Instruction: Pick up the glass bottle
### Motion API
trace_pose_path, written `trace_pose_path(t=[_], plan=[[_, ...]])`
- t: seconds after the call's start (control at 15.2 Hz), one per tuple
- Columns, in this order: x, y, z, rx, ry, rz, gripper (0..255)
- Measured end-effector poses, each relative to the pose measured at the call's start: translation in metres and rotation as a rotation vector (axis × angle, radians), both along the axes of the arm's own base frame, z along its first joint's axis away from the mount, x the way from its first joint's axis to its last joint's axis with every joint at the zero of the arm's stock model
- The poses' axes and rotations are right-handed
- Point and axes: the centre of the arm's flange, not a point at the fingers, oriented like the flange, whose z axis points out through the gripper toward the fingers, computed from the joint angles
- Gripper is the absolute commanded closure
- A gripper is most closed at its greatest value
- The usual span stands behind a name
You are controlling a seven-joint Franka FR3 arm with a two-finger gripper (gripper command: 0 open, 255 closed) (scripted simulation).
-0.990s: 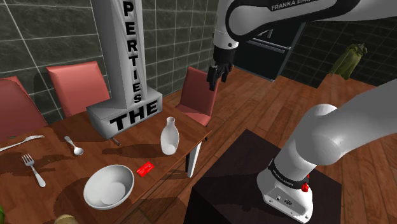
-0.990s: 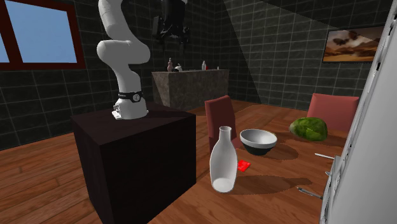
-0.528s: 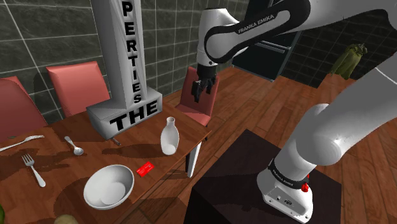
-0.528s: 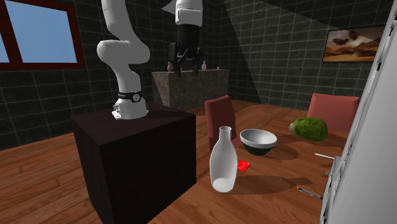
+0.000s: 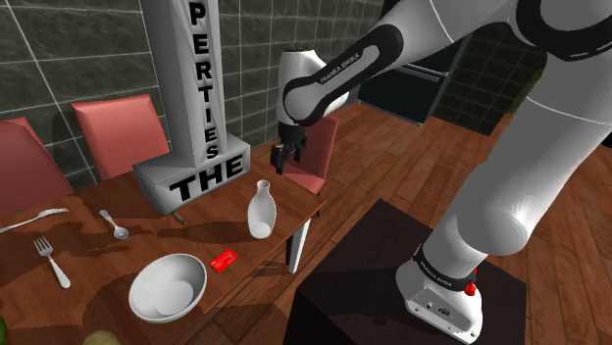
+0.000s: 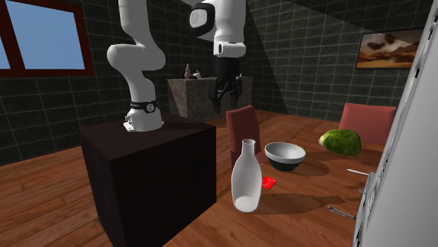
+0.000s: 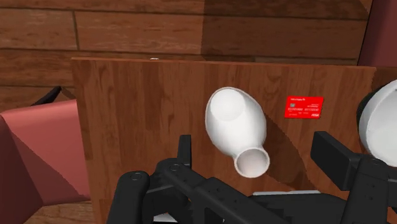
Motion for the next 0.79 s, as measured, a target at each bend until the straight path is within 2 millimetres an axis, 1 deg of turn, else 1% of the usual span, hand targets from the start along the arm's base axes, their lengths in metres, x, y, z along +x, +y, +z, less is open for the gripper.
trace_pose_path(t=[0.07, 0.13, 0.2, 0.4, 0.53, 0.66, 0.79], plan=[[0.008, 0.005, -0.009, 0.004, 0.001, 0.002, 0], [0.014, 0.009, -0.022, 0.007, 0.002, 0.004, 0], [0.019, 0.009, -0.036, 0.011, 0.003, 0.007, 0], [0.037, 0.015, -0.067, 0.021, 0.003, 0.014, 0], [0.048, 0.026, -0.084, 0.028, 0.005, 0.018, 0], [0.053, 0.028, -0.096, 0.03, 0.005, 0.019, 0], [0.054, 0.028, -0.107, 0.03, 0.005, 0.019, 0]])
